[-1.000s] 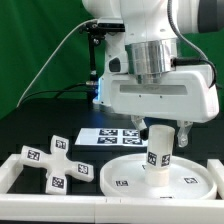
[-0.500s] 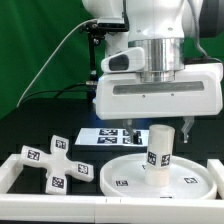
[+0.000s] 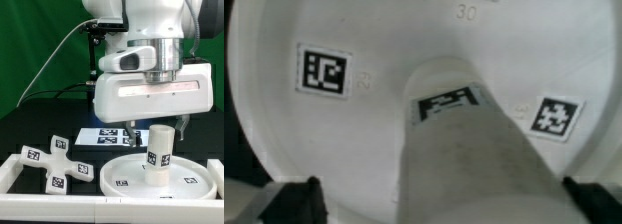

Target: Assemble round table

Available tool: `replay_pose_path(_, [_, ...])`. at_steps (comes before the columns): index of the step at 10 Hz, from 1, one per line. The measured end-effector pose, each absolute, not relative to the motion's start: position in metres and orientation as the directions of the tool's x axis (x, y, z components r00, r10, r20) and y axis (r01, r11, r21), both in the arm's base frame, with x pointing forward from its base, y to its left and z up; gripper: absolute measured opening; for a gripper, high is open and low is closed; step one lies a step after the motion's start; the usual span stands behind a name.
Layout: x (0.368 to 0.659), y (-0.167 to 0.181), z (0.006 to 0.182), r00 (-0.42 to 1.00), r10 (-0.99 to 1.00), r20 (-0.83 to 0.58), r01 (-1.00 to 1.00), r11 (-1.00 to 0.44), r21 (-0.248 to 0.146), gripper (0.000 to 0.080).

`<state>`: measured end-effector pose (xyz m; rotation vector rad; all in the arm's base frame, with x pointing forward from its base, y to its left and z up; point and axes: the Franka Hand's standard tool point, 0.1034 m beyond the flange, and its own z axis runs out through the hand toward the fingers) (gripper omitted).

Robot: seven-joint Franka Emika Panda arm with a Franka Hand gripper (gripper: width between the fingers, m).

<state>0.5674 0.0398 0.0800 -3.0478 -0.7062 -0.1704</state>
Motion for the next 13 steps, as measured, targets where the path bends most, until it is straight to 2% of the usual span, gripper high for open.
replay_pose_path(1, [0.565, 0.045, 0.084, 0.861, 0.495, 0.117, 0.495, -0.868, 0.031, 0.0649])
replay_pose_path(2, [0.565, 0.043, 0.082, 0.874, 0.472, 0.115, 0.473, -0.881, 0.026, 0.0649])
replay_pose_path(4, [0.564, 0.043, 0.081, 0.903, 0.415, 0.115, 0.416, -0.909, 0.018, 0.0402])
replay_pose_path(8, [0.566, 0.042, 0.081, 0.976, 0.163, 0.143, 0.165, -0.986, -0.003, 0.0403])
replay_pose_path(9, [0.567, 0.041, 0.081, 0.987, -0.003, 0.163, 0.000, -1.000, -0.018, 0.0403])
replay_pose_path(11, [0.566, 0.039, 0.080, 0.932, -0.328, 0.152, -0.323, -0.945, -0.058, 0.0403])
replay_pose_path(13, [0.565, 0.034, 0.080, 0.767, -0.631, 0.112, -0.621, -0.775, -0.115, 0.0404])
